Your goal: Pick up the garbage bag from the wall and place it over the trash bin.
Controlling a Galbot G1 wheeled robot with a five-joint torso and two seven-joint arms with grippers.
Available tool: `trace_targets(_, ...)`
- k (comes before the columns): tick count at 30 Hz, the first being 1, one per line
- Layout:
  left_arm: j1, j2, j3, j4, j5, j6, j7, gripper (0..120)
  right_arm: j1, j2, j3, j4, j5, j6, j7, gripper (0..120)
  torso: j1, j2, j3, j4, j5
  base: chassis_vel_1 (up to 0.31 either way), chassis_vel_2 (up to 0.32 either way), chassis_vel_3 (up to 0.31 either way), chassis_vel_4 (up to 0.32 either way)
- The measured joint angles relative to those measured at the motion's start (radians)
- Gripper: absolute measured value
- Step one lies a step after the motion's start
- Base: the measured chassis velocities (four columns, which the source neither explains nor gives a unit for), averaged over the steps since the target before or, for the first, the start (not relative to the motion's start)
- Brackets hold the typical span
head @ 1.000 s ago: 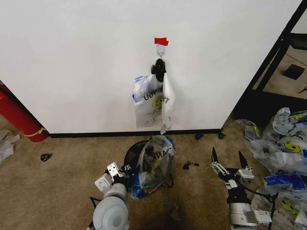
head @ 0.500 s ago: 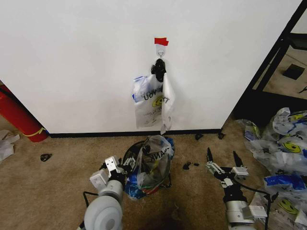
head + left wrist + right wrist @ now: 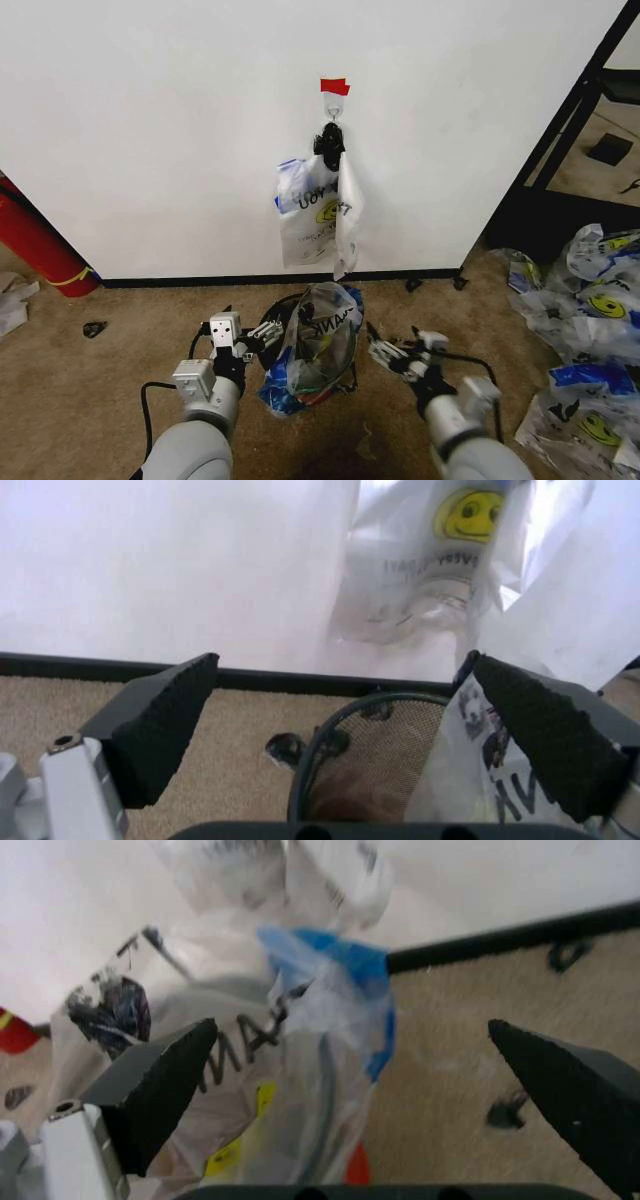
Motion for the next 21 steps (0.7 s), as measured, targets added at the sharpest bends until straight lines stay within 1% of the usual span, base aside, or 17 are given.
trace_targets(4,0.000,0.038,-0.023,-0.016,-0.011,0.008,0.023,100,0.075,0.043,-0.049,-0.046,0.088,-0.085,0.107,100,0.000,0.000,0.000,0.0000,0.0000,0.000,0.000,0.000,0.000)
trace_targets(8,0.000,0.069,-0.045,-0.020,-0.023,0.005,0.065,100,0.091,0.061,-0.060,-0.063,0.113,-0.103,0.141,100,0.000,0.000,0.000,0.0000,-0.0001,0.000,0.000,0.000,0.000)
trace_targets(10,-0.020,0.132,-0.072,-0.025,-0.063,0.005,0.130,100,0.120,0.106,-0.081,-0.092,0.150,-0.131,0.207,100,0.000,0.000,0.000,-0.0005,-0.0001,0.000,0.000,0.000,0.000)
trace_targets(11,-0.026,0.143,-0.074,-0.026,-0.072,0.006,0.136,100,0.130,0.123,-0.086,-0.097,0.163,-0.145,0.236,100,0.000,0.000,0.000,-0.0004,-0.0001,0.000,0.000,0.000,0.000)
trace_targets(13,-0.031,0.150,-0.074,-0.027,-0.078,0.006,0.138,100,0.138,0.137,-0.091,-0.102,0.173,-0.153,0.259,100,0.000,0.000,0.000,-0.0002,0.0000,0.000,0.000,0.000,0.000)
trace_targets(15,-0.041,0.159,-0.074,-0.027,-0.092,0.008,0.139,100,0.152,0.174,-0.100,-0.111,0.213,-0.168,0.336,100,0.000,0.000,0.000,-0.0001,-0.0001,0.000,0.000,0.000,0.000)
trace_targets(21,-0.039,0.160,-0.074,-0.028,-0.096,0.008,0.137,100,0.155,0.200,-0.109,-0.123,0.238,-0.178,0.387,97,0.000,0.000,0.000,-0.0002,0.0000,0.000,0.000,0.000,0.000)
